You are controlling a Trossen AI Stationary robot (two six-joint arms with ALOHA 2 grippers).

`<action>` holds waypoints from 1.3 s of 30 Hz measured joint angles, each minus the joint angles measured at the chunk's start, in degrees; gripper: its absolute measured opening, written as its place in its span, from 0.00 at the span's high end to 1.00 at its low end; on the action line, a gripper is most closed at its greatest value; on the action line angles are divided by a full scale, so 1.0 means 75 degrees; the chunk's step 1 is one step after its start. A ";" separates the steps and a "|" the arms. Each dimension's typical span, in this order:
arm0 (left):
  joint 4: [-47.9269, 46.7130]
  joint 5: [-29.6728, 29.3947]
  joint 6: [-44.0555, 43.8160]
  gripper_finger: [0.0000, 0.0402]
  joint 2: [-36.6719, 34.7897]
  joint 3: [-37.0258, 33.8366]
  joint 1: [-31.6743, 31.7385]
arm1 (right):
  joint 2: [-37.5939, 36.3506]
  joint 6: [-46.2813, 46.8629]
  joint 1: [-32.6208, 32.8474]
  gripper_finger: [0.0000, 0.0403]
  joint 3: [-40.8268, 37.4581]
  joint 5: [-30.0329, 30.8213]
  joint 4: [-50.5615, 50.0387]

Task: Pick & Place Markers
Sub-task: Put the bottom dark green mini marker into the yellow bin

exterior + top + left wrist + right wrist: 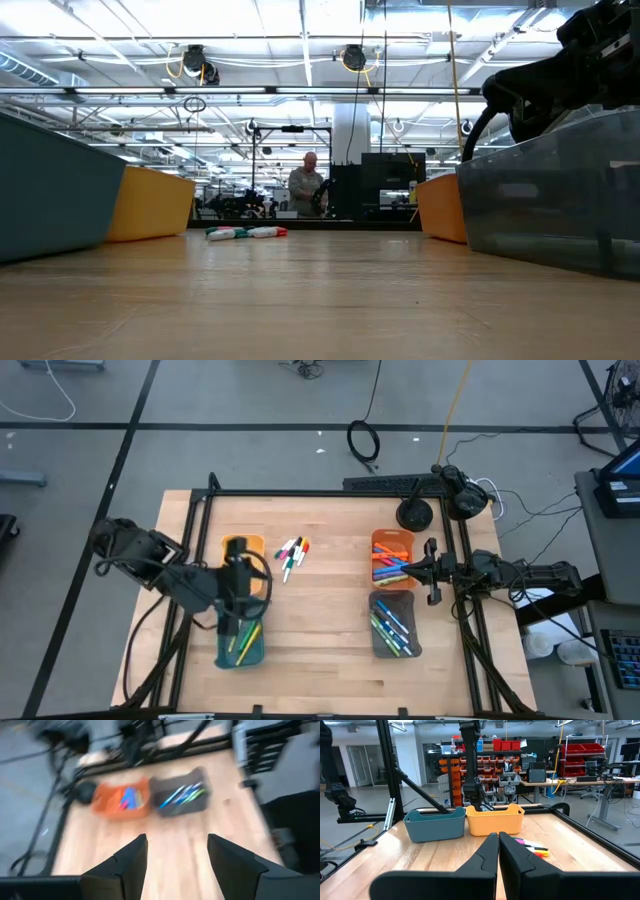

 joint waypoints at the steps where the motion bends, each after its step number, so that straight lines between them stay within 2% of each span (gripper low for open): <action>1: -0.0083 -0.0160 -0.0198 0.47 -0.0142 -0.0214 0.0047 | 0.0000 0.0002 -0.0001 0.99 -0.0001 0.0000 -0.0003; 3: 0.0096 -0.0239 -0.0288 0.47 -0.0472 -0.0844 0.0179 | 0.0000 0.0002 -0.0003 0.99 -0.0001 0.0000 -0.0002; 5: 0.0819 -0.0151 -0.0116 0.47 -0.0878 -0.1669 0.0345 | 0.0000 0.0000 -0.0002 0.99 -0.0001 0.0000 -0.0003; 12: 0.4200 0.1617 0.0743 0.47 -0.2823 -0.5336 0.1011 | 0.0003 0.0003 -0.0003 0.99 -0.0001 0.0000 -0.0003; 19: 0.7721 0.2452 0.1126 0.47 -0.4783 -0.9039 0.1596 | 0.0003 0.0002 0.0000 0.99 -0.0001 0.0000 -0.0003; 24: 0.9748 0.3030 0.1118 0.47 -0.6020 -1.1255 0.1960 | 0.0003 0.0003 -0.0001 0.99 -0.0001 0.0000 -0.0003; 29: 1.0762 0.3540 0.0998 0.47 -0.7532 -1.2676 0.2382 | 0.0003 0.0002 -0.0001 0.99 0.0000 0.0000 -0.0003; 39: 1.0808 0.3576 0.1013 0.47 -1.0456 -1.4232 0.2860 | 0.0003 0.0000 -0.0003 0.99 -0.0002 0.0000 -0.0005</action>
